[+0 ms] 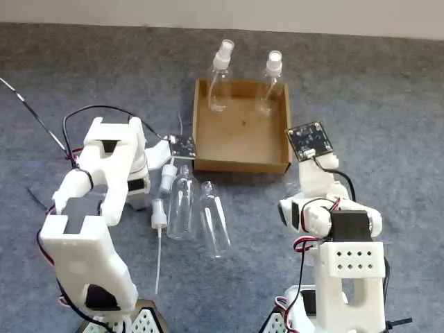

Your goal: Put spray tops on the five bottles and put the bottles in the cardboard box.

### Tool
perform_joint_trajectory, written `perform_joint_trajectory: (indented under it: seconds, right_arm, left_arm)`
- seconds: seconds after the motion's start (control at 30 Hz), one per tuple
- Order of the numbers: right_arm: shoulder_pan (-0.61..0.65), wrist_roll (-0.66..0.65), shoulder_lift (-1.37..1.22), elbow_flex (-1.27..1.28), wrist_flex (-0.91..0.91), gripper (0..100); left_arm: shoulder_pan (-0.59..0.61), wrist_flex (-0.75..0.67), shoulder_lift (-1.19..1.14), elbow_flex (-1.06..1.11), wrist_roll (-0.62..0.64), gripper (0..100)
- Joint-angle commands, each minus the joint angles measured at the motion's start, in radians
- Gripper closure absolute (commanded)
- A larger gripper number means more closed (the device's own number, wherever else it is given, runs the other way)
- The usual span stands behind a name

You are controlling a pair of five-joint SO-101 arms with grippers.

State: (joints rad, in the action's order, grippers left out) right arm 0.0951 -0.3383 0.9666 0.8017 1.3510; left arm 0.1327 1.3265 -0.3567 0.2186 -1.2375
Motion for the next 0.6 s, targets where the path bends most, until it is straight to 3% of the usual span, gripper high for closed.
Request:
perform_joint_trajectory:
  seconds: [0.0, 0.13, 0.3, 0.57]
  right_arm:
    - [0.010, 0.011, 0.025, -0.008, 0.005, 99.5]
    - [0.010, 0.011, 0.025, -0.008, 0.005, 99.5]
    - [0.010, 0.009, 0.025, -0.005, 0.005, 99.5]
    - [0.008, 0.008, 0.025, -0.005, 0.005, 99.5]
  left_arm:
    - [0.058, -0.028, 0.027, -0.039, 0.061, 90]
    - [0.064, -0.029, 0.099, -0.042, 0.192, 89]
    - [0.062, -0.029, 0.188, -0.042, 0.462, 89]
    - [0.065, -0.021, 0.219, -0.039, 0.508, 84]
